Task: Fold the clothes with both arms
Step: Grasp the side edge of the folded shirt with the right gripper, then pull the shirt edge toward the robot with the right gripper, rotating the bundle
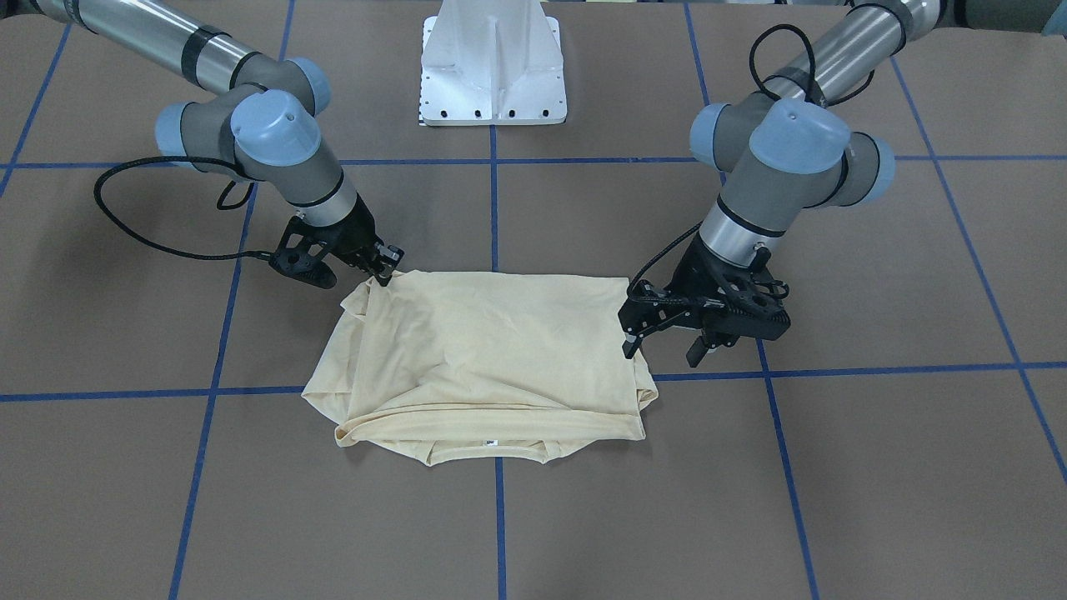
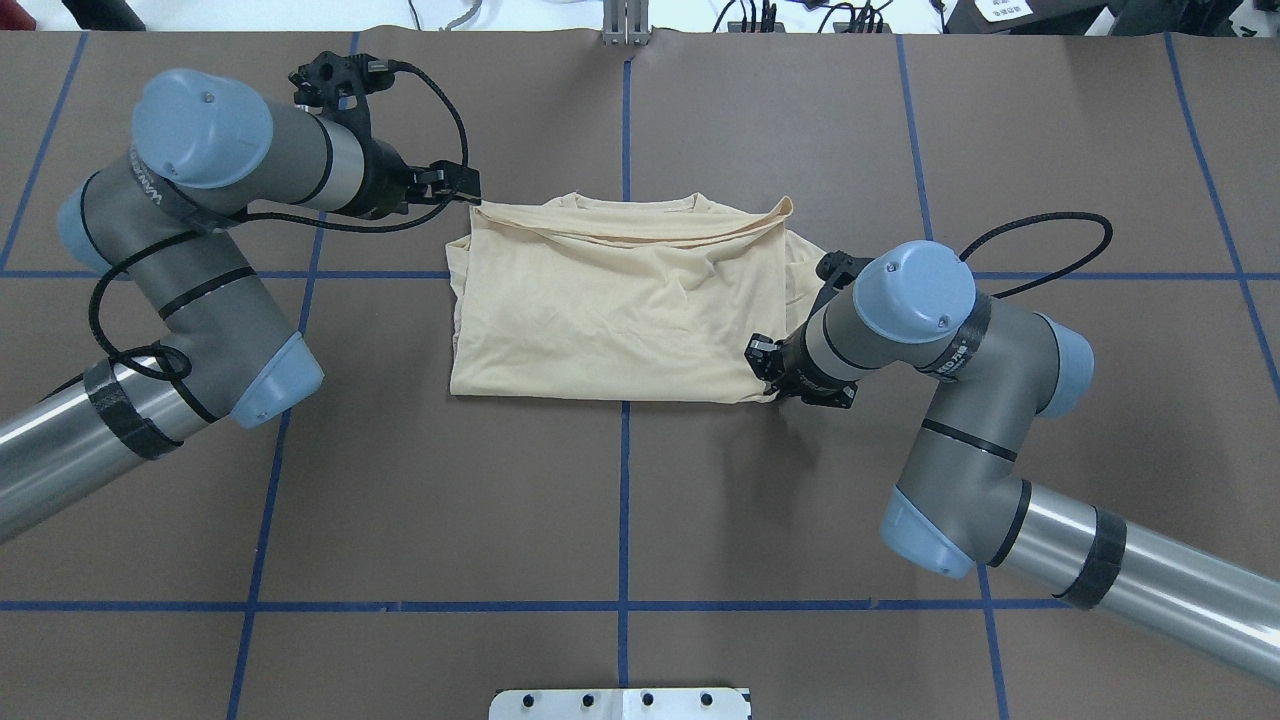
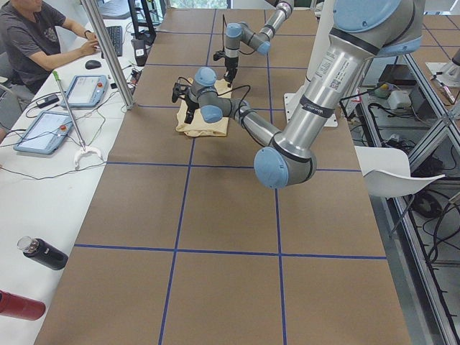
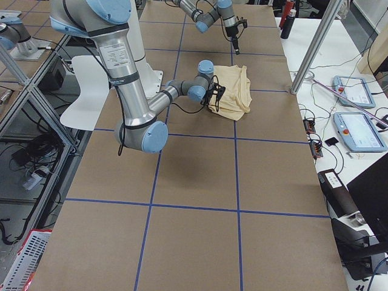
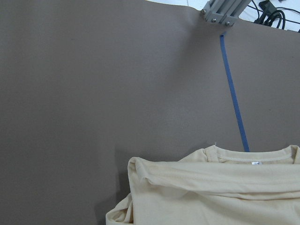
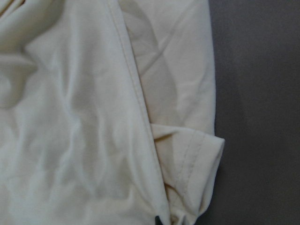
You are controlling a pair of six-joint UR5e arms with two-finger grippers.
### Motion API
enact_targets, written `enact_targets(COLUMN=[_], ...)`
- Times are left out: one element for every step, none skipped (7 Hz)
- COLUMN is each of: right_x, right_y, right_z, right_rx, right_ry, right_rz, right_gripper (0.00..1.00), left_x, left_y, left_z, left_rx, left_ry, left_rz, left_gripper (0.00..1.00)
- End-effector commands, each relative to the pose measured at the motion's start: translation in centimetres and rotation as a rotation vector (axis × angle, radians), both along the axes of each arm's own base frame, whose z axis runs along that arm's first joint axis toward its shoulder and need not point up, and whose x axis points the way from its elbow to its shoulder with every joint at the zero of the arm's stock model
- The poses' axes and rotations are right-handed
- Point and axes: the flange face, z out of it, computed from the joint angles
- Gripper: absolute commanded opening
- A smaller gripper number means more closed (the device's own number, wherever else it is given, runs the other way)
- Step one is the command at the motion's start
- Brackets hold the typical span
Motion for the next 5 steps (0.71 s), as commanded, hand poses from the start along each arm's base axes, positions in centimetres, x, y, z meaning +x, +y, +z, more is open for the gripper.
enact_targets(right_x=[-0.9, -1.3, -2.0, -2.9, -4.4], right_y=[4.1, 7.3, 10.5, 12.9, 15.1], right_z=[-3.1, -5.2, -6.9, -8.5, -10.2], right_rx=[-0.008, -0.015, -0.053, -0.089, -0.118], right_ry=[-0.004, 0.002, -0.011, -0.040, -0.065], right_rz=[-0.063, -0.108, -0.131, -0.146, -0.189], right_gripper=[0.00, 0.00, 0.00, 0.00, 0.00], left_x=[-0.2, -0.3, -0.3, -0.4, -0.8], left_y=[0.2, 0.1, 0.2, 0.1, 0.6], left_z=[0.5, 0.4, 0.4, 0.5, 1.4], left_rx=[-0.002, -0.001, -0.001, -0.002, -0.006], left_ry=[-0.004, -0.003, -0.003, -0.005, -0.010], left_rz=[0.001, -0.002, -0.002, -0.004, -0.002], left_gripper=[0.94, 0.94, 0.94, 0.94, 0.94])
